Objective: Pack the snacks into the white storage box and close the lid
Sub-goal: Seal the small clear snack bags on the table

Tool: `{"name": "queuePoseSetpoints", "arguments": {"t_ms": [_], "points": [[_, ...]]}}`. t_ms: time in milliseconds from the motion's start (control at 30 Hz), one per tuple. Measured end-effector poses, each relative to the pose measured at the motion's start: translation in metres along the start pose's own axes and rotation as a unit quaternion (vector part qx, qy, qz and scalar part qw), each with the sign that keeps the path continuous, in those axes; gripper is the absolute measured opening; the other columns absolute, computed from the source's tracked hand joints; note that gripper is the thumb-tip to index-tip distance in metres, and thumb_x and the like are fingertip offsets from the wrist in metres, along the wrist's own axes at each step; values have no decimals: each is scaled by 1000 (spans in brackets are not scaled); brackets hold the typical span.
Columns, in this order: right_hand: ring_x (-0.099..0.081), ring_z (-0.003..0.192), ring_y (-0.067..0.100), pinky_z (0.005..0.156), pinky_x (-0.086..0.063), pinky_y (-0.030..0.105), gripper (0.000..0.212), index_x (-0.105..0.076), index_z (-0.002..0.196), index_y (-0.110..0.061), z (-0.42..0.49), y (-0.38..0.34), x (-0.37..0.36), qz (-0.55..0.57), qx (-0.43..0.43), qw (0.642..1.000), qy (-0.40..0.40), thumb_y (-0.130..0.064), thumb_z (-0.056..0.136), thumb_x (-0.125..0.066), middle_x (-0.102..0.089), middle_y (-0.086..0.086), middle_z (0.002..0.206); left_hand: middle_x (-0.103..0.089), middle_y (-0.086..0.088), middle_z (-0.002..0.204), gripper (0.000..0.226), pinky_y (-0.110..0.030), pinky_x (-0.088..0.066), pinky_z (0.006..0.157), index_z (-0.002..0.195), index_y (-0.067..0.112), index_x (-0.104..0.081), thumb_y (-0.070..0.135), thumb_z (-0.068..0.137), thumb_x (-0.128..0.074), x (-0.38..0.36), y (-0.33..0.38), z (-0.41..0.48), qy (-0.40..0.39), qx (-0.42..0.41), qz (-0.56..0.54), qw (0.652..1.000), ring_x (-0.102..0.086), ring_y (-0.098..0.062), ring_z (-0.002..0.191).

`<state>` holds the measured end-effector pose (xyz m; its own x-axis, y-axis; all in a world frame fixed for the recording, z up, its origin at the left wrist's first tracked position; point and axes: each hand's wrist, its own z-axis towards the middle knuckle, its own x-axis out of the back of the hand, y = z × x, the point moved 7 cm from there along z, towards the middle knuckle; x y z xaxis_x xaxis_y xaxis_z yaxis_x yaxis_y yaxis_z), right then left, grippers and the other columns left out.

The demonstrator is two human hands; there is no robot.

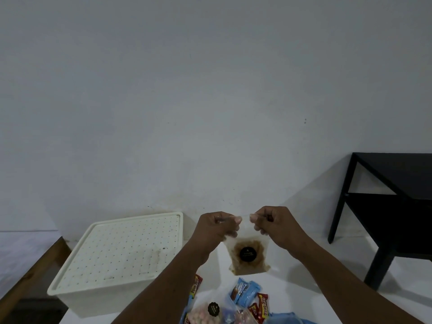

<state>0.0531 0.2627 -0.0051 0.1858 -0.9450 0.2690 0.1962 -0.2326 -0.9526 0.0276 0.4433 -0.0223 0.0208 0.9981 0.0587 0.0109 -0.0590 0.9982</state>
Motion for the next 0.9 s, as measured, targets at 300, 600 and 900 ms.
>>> {"name": "queuePoseSetpoints", "arguments": {"t_ms": [300, 600, 900], "points": [[-52, 58, 9, 59, -43, 25, 19, -75, 77, -12, 5, 7, -24, 66, -31, 997, -23, -31, 79, -78, -62, -5, 59, -77, -17, 82, 19, -30, -53, 72, 80, 7, -75, 25, 81, -78, 27, -5, 2, 18, -15, -25, 999, -68, -18, 73], [-59, 66, 12, 63, -44, 24, 18, -76, 85, -9, 7, -6, -47, 49, -15, 996, -70, -27, 84, -74, -67, 6, 69, -71, -19, 84, 33, -28, -52, 67, 92, -4, -66, 26, 83, -74, 48, -13, -5, -26, 22, -89, 995, -72, -25, 78], [-63, 79, 6, 75, -47, 24, 16, -77, 93, -13, -3, 0, -64, 17, -43, 995, -86, -26, 89, -68, -73, 2, 86, -72, -20, 96, 33, -33, -54, 70, 88, 10, -70, 43, 84, -71, 46, -33, -21, -162, 147, -102, 970, -70, -39, 101]]}}
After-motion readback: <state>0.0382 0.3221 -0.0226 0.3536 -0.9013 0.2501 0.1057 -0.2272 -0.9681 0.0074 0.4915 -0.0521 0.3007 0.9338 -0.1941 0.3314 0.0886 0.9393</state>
